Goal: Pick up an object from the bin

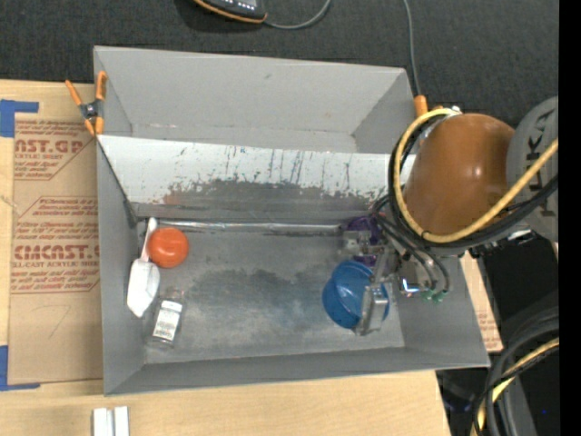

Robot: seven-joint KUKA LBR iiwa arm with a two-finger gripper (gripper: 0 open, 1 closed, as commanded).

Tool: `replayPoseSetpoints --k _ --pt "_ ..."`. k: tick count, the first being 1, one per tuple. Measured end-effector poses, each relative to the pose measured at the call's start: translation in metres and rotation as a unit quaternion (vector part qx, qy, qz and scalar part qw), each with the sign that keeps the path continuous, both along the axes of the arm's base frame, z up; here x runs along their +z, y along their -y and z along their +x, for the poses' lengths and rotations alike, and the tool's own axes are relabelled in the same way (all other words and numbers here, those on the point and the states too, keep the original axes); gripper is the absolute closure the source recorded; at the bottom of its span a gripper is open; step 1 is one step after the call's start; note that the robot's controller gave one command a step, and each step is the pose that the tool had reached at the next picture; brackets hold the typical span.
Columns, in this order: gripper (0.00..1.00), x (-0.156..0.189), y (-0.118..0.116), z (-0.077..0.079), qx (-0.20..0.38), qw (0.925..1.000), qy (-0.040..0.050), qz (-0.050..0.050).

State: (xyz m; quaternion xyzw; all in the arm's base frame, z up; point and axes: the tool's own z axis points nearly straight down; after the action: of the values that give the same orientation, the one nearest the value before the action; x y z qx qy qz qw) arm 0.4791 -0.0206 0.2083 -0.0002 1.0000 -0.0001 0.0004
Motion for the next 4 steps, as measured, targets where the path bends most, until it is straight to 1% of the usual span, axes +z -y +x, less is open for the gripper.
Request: replayPoseSetpoints --k 1,2,3,4 --pt "0.00 0.000 0.000 0.000 0.000 1.0000 0.0000 0.000" --pt "0.00 -0.058 0.010 0.006 0.046 0.9989 0.0010 0.000" --pt "0.00 -0.053 0.027 0.004 0.205 0.9788 0.0006 0.000" --pt "0.00 -0.119 0.028 0.013 0.121 0.9926 0.0020 0.000"
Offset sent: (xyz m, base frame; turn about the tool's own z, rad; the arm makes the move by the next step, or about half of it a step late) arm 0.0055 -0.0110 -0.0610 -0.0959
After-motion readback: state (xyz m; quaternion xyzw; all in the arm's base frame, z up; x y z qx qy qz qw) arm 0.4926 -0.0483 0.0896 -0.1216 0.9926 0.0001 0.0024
